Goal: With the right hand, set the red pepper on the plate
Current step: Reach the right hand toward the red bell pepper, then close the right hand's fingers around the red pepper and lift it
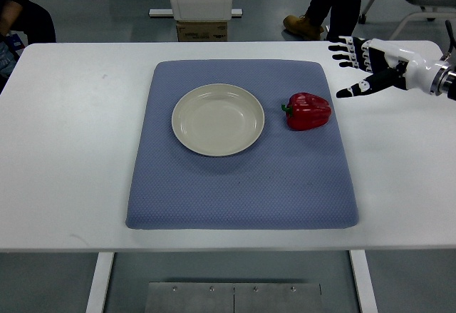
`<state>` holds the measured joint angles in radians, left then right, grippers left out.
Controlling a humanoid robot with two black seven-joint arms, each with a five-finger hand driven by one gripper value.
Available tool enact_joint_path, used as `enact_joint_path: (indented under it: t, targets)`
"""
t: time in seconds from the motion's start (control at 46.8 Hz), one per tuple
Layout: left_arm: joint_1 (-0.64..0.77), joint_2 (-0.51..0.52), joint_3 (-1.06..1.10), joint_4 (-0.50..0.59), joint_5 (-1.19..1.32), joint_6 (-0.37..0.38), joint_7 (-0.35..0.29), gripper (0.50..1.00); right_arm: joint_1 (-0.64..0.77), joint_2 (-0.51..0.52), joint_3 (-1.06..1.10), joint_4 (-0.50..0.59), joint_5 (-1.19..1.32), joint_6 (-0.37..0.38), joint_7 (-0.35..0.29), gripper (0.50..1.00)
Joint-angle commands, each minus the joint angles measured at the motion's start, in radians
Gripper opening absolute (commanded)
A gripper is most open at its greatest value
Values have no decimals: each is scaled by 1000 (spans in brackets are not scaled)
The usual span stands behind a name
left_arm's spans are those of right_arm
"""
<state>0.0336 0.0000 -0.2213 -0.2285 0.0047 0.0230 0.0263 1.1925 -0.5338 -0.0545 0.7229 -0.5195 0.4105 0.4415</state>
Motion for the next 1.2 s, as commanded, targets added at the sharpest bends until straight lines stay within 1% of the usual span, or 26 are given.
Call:
enact_joint_path:
  t: [0.0,0.086,0.171,0.235,0.278,0.385,0.492,0.62,0.77,0.834,1.069,1.176]
  targets:
    - [0,0,0,0,0,0,0,1000,45,24,-102,24,-20,-93,0,991]
    - [0,0,0,0,0,0,0,1000,96,63,-221,46,-25,-186,2,987]
    - [0,0,-1,0,0,0,0,1000,134,94,-327,72,-25,-263,2,981]
    - [0,0,0,0,0,0,0,1000,153,116,-386,90,-25,-306,2,979]
    - [0,0,0,0,0,0,0,1000,163,132,-415,95,-25,-329,0,968]
    - [-1,0,0,0,0,0,0,1000,179,164,-462,95,-30,-354,0,945]
    - [0,0,0,0,0,0,0,1000,202,181,-504,95,-33,-374,-1,937]
    - [0,0,0,0,0,0,0,1000,220,202,-541,93,-34,-394,-6,935]
    - [0,0,0,0,0,0,0,1000,234,236,-604,89,-34,-436,-7,935]
    - [0,0,0,0,0,0,0,1000,245,252,-622,90,-34,-440,-12,935]
    - [0,0,0,0,0,0,0,1000,245,261,-636,79,-34,-441,-58,935]
    - [0,0,0,0,0,0,0,1000,248,285,-650,69,-34,-441,-84,935]
